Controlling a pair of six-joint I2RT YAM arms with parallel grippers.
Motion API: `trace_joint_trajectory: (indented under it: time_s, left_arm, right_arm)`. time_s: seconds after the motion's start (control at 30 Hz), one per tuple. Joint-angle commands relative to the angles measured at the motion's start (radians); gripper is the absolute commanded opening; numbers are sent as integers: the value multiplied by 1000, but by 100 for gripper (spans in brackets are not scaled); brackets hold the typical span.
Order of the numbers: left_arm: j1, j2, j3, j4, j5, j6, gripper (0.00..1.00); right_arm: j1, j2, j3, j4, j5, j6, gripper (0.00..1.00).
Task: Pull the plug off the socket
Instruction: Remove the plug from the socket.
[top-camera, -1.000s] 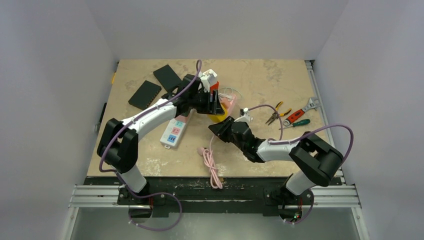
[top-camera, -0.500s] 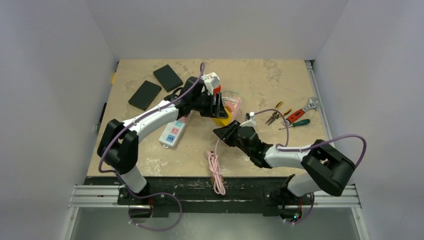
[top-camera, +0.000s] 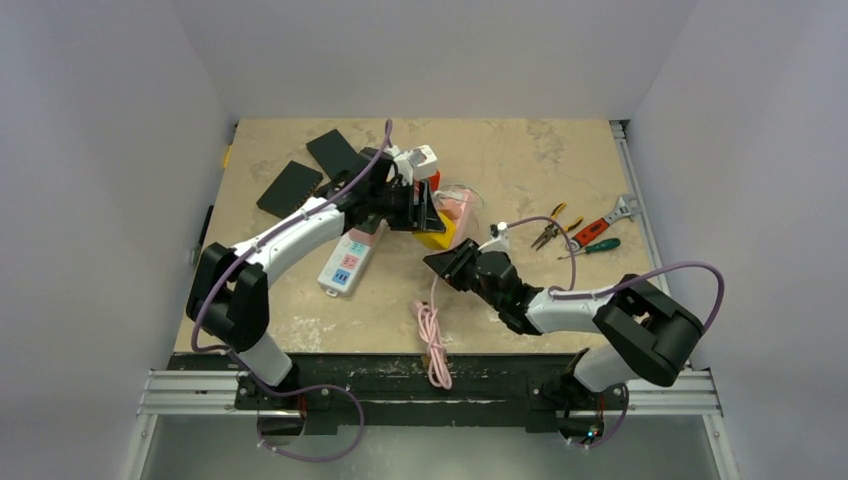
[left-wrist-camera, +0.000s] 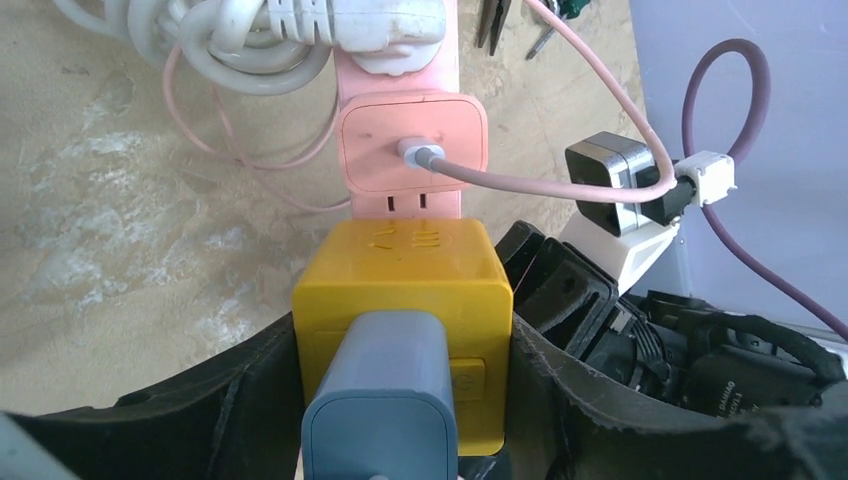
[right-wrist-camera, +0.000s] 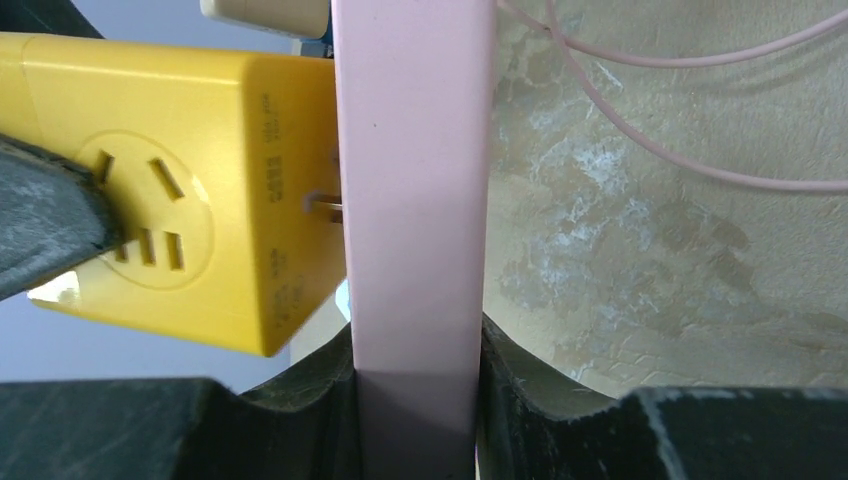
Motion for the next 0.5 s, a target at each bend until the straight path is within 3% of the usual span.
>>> trace_joint_trajectory:
  time_s: [0.0,0.3,0.47]
  left_arm:
    - [125,-178,44,-55,109,48,0]
    - [136,-185,31,-40,141,47,0]
    - [98,-168,-9,-41,77,148,0]
  right_arm:
    - [-104,56,-86,-290,258,8,0]
    - [-108,67,-84,-291,255,-13,0]
    - [-108,-4,-85,-284,222,-81,0]
